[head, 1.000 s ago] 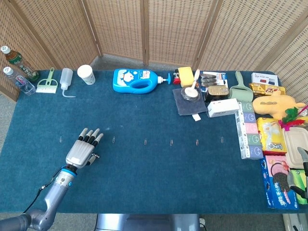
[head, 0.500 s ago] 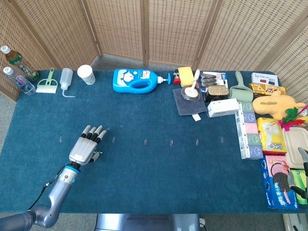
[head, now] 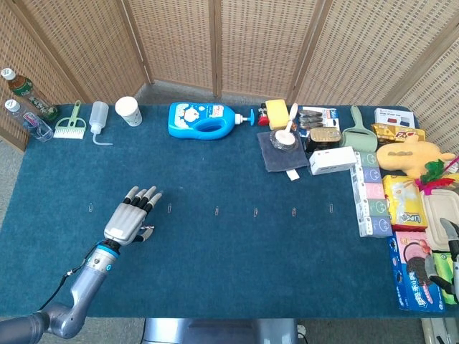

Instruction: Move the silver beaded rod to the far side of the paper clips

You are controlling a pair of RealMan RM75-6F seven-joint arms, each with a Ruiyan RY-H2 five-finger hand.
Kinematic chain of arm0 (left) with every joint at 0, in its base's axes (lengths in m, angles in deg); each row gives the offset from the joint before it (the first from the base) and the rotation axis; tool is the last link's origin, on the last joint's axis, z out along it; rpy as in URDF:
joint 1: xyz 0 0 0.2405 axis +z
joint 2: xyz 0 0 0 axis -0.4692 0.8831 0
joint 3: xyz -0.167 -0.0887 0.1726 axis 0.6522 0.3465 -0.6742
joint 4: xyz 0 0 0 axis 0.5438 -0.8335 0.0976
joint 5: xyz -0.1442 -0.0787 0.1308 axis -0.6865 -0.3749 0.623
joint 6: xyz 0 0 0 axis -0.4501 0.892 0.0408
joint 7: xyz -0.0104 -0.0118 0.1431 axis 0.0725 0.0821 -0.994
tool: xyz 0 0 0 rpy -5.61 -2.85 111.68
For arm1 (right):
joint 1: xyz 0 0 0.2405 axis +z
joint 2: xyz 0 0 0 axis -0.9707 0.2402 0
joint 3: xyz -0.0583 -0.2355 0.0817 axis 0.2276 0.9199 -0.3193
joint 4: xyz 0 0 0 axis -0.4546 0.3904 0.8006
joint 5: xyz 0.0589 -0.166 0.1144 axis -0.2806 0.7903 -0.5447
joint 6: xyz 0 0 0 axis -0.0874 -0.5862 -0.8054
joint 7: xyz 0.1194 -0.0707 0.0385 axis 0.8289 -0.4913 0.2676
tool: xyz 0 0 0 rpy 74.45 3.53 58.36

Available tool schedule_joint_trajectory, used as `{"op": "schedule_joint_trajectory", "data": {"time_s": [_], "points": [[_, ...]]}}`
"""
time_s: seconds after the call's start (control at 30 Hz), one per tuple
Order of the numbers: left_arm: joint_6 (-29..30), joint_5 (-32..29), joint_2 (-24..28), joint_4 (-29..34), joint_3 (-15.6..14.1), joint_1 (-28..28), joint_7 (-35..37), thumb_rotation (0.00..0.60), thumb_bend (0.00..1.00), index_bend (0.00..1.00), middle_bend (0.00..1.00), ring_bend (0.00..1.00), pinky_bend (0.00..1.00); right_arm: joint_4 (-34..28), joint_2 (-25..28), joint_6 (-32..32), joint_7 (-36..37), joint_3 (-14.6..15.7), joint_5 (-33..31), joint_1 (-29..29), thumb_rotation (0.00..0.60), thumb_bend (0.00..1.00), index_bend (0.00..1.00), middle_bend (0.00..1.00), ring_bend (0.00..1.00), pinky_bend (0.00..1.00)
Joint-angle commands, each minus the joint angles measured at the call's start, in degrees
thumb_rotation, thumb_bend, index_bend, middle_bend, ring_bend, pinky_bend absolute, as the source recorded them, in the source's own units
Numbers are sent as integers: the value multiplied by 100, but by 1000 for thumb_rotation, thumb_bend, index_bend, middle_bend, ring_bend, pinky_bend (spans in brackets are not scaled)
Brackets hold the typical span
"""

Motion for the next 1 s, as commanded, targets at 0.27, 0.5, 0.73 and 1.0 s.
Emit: {"op": "schedule_joint_trajectory", "data": {"time_s": [0.27, 0.5, 0.73, 1.0], "points": [[184, 158, 572, 493, 53, -78, -221, 515, 270, 346, 684, 687, 779, -76, 4, 24, -32, -10, 20, 43, 600, 500, 0, 147, 106, 160], [92, 15, 596, 498, 93, -194, -534, 597, 277, 486, 988, 988, 998, -93, 35, 28, -6, -9, 14, 42, 600, 500, 0, 147, 106, 164], [32, -191, 497, 590, 94, -263, -821, 600, 338, 444, 1000, 1000, 1000, -56, 21, 38, 32, -9, 3, 45, 600, 500, 0, 147, 106, 164], [16, -551, 511, 766, 72, -244, -1092, 600, 323, 463, 1000, 1000, 1000, 3, 21, -5, 113, -6, -7, 9, 600, 500, 0, 147, 106, 164]]}}
